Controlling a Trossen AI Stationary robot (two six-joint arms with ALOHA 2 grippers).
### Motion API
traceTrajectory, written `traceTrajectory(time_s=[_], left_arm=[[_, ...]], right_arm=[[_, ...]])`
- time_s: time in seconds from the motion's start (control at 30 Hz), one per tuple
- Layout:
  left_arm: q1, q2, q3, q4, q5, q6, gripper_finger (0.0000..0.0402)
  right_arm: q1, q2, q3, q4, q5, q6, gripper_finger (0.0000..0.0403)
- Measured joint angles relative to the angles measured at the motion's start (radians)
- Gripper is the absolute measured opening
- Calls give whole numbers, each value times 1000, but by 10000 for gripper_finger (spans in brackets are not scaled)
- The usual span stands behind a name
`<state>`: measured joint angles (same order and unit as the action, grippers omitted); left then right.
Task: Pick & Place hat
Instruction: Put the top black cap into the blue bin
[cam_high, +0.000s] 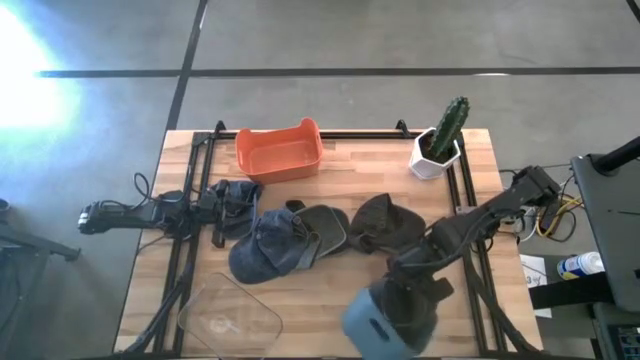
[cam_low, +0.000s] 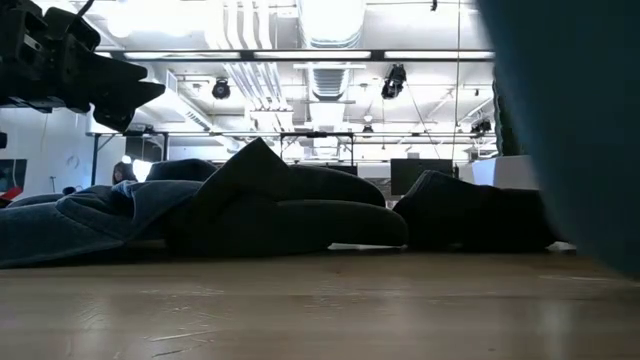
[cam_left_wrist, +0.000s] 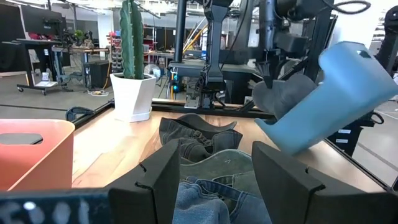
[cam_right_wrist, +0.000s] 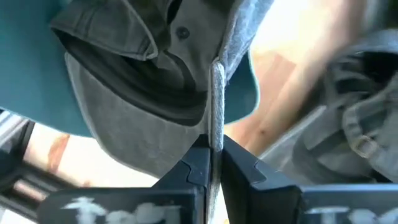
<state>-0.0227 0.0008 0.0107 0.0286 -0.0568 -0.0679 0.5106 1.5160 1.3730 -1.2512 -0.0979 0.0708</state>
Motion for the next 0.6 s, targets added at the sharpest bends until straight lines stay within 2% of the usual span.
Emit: traceTrajectory(time_s=[0.3,0.5,0.6], left_arm=[[0,0,0,0,0,0,193],[0,0,0,0,0,0,193],[0,0,0,0,0,0,193]], right_arm=[[-39,-1,100,-108,24,26,19],[-94,-2,183,-106,106,31,19],[-122,-3,231,-90,101,42,19]])
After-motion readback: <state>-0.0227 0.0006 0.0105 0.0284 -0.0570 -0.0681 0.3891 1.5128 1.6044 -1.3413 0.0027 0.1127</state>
